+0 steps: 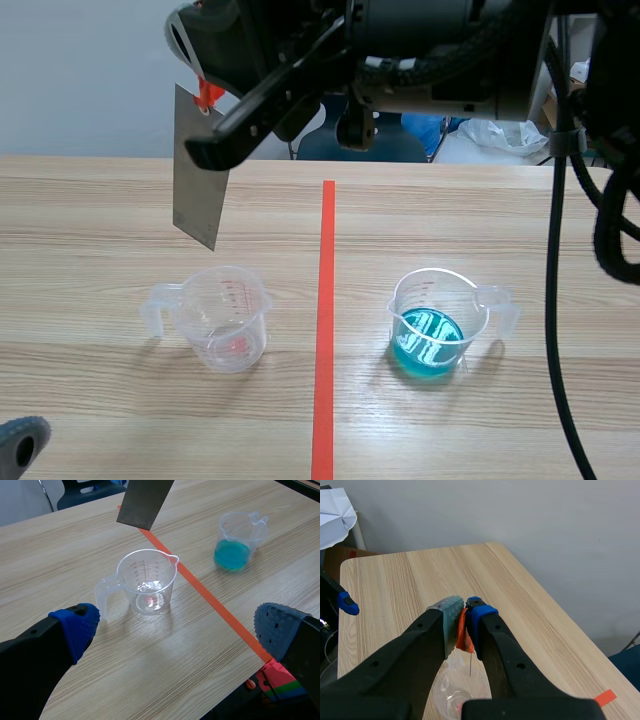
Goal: Do the redox reaction experiment
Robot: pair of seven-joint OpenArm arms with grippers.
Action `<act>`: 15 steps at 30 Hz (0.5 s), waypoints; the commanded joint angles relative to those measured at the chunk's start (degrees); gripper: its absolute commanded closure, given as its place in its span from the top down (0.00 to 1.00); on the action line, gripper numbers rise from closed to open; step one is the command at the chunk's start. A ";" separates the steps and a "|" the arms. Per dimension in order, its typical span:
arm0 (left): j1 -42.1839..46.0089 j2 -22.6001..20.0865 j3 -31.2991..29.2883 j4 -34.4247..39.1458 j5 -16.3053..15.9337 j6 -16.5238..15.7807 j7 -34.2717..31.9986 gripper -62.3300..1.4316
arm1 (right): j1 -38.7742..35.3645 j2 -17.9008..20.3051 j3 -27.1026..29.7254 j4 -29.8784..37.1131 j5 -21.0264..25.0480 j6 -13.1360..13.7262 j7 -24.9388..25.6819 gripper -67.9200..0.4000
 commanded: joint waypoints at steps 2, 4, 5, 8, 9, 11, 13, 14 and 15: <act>0.20 0.59 0.13 0.70 -0.39 -0.37 -0.79 1.00 | 0.83 0.07 0.07 0.57 0.35 -0.35 1.29 0.02; 0.20 0.59 0.13 0.70 -0.39 -0.37 -0.79 1.00 | 0.83 0.52 0.04 0.57 -0.04 -0.15 1.77 0.02; 0.20 0.59 0.13 0.70 -0.39 -0.37 -0.79 1.00 | 0.83 0.94 0.04 0.57 -0.04 -0.13 2.16 0.02; 0.20 0.59 0.13 0.70 -0.39 -0.37 -0.79 1.00 | 0.83 2.69 0.04 0.57 -0.26 0.31 3.52 0.02; 0.20 0.59 0.13 0.70 -0.39 -0.37 -0.79 1.00 | 0.83 3.39 0.04 0.57 -0.28 0.55 4.04 0.02; 0.20 0.59 0.13 0.70 -0.39 -0.37 -0.79 1.00 | 0.83 5.09 0.04 0.57 -0.28 0.72 5.14 0.02; 0.20 0.59 0.13 0.70 -0.39 -0.37 -0.79 1.00 | 0.83 7.10 0.04 0.57 -0.26 0.81 6.43 0.02; 0.20 0.59 0.13 0.70 -0.39 -0.37 -0.79 1.00 | 0.83 8.35 0.04 0.57 -0.26 1.14 7.39 0.02; 0.20 0.59 0.13 0.70 -0.39 -0.37 -0.79 1.00 | 0.83 9.66 0.04 0.57 -0.26 1.14 8.35 0.02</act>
